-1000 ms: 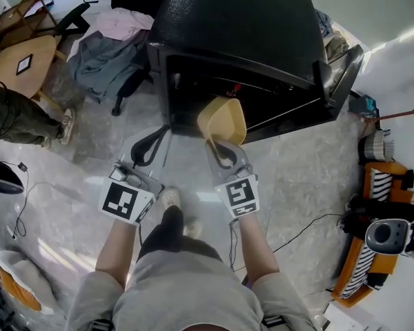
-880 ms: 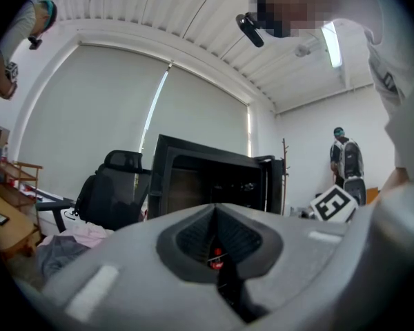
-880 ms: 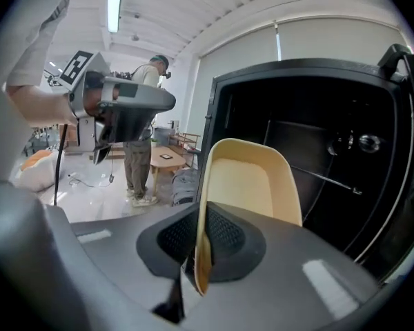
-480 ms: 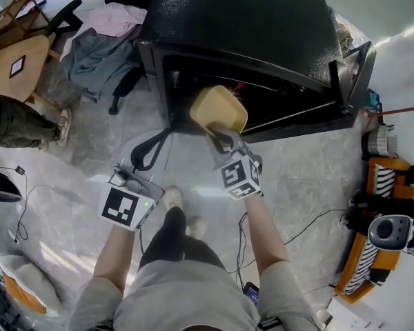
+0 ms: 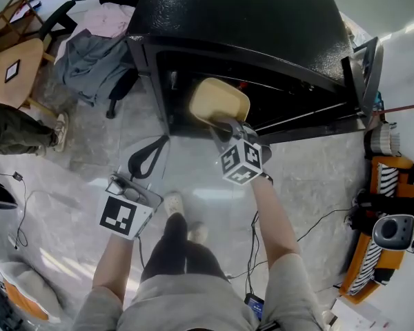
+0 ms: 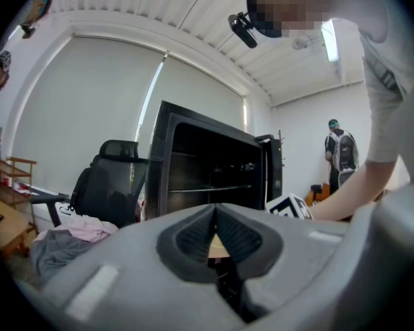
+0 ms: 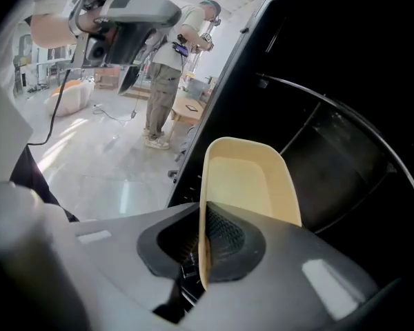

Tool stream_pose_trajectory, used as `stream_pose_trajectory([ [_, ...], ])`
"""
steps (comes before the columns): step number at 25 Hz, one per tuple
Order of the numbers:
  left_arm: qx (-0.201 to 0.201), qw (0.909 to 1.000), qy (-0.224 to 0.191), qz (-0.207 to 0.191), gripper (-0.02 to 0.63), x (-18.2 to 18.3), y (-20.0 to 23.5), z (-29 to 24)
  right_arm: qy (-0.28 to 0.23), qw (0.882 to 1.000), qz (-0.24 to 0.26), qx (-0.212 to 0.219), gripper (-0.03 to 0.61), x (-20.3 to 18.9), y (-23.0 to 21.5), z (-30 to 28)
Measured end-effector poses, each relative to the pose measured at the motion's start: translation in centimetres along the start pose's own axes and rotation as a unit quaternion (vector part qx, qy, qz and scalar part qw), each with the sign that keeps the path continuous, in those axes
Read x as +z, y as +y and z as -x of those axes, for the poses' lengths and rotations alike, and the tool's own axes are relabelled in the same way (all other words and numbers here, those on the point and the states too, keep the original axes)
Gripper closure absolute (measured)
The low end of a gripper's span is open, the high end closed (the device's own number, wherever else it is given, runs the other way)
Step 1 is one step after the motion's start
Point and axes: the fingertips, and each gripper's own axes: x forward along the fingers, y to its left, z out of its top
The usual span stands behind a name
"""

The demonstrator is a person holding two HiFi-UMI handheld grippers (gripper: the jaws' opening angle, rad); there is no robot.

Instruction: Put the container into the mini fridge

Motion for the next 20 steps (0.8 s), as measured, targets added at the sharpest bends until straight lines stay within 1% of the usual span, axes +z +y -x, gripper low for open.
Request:
stream_pose_trajectory([
  [7,0.001,1.0,-0.004,0.004,0.612,-1.4,0.0,-0.5,0.022,0.999,0.032,0.007,0.571,-1.6,-1.3,-2.5],
  [12,0.002,0.9999,0.008,0.012,0.612,-2.9,-0.1,-0.4,0.027,0.999,0.044,0.001,0.571,-2.2,-2.0,-3.4],
  [15,0.0,0.9999,0.004,0.01,0.612,-3.2,-0.2,-0.4,0.035,0.998,0.054,0.008,0.569,-2.6,-2.0,-3.9],
  [20,0.002,0.9998,0.011,0.015,0.612,-3.9,-0.1,-0.4,0.053,0.996,0.072,0.015,0.569,-3.2,-2.5,-4.7],
])
